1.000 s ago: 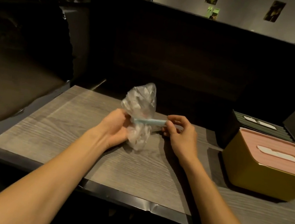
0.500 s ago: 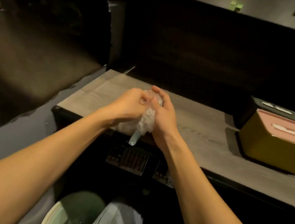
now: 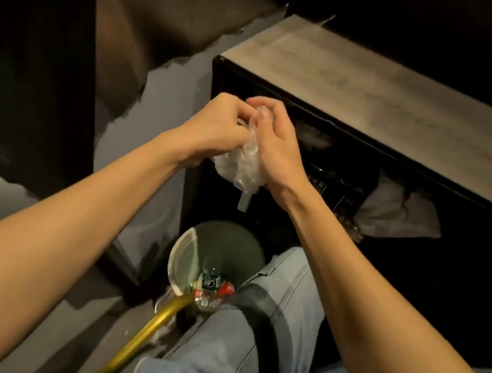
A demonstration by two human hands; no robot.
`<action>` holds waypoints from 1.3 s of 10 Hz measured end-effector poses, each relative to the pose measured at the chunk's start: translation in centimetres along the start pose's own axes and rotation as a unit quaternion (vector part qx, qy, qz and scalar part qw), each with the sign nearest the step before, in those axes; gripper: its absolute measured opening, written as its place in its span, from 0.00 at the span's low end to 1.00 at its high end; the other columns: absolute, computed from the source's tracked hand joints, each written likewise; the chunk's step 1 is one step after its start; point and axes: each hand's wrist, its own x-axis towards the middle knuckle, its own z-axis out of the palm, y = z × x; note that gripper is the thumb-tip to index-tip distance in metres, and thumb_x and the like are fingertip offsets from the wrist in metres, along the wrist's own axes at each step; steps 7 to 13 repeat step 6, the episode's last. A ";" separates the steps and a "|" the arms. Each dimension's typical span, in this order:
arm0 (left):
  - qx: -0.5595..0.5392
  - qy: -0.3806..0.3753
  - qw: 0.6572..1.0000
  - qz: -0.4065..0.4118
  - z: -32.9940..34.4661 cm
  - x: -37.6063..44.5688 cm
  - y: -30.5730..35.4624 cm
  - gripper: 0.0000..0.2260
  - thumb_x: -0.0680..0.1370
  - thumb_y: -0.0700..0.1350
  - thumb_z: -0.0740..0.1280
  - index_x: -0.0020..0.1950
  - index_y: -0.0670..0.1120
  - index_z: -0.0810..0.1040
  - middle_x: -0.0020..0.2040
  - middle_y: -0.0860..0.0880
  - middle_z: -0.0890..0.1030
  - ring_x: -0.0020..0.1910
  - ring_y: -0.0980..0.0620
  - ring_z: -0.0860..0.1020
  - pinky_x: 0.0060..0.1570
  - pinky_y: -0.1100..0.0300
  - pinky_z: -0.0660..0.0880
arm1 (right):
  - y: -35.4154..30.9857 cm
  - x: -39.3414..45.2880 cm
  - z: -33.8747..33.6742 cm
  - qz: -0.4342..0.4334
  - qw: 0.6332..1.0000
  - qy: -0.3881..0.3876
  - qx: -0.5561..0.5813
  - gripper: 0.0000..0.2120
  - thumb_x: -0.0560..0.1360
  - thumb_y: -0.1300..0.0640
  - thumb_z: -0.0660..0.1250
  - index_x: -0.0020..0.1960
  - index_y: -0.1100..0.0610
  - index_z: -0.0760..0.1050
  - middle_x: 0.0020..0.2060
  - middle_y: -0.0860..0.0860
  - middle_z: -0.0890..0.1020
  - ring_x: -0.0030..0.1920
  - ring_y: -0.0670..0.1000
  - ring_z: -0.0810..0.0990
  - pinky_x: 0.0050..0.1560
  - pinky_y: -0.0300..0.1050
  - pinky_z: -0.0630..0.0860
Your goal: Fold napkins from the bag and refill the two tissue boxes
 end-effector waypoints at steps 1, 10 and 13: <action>0.006 -0.010 0.999 -0.051 1.2 -1.5 -4.8 0.08 0.77 0.39 0.68 0.45 0.48 0.86 0.42 0.38 0.85 0.42 0.43 0.83 0.42 0.51 0.77 | 4.6 -1.7 2.8 0.051 0.998 -0.036 -0.025 0.11 0.86 0.53 0.54 0.59 0.48 0.75 0.60 0.56 0.78 0.60 0.52 0.79 0.61 0.50 0.78; 0.206 -0.237 0.930 -0.192 11.2 -0.5 -25.1 0.08 0.81 0.42 0.67 0.53 0.46 0.86 0.54 0.46 0.85 0.57 0.44 0.81 0.59 0.51 0.76 | 22.2 -5.0 4.3 0.365 0.904 -0.156 -0.161 0.21 0.88 0.56 0.53 0.79 0.60 0.67 0.75 0.59 0.72 0.74 0.59 0.70 0.73 0.49 0.65; 0.206 -0.237 0.930 -0.192 11.2 -0.5 -25.1 0.08 0.81 0.42 0.67 0.53 0.46 0.86 0.54 0.46 0.85 0.57 0.44 0.81 0.59 0.51 0.76 | 22.2 -5.0 4.3 0.365 0.904 -0.156 -0.161 0.21 0.88 0.56 0.53 0.79 0.60 0.67 0.75 0.59 0.72 0.74 0.59 0.70 0.73 0.49 0.65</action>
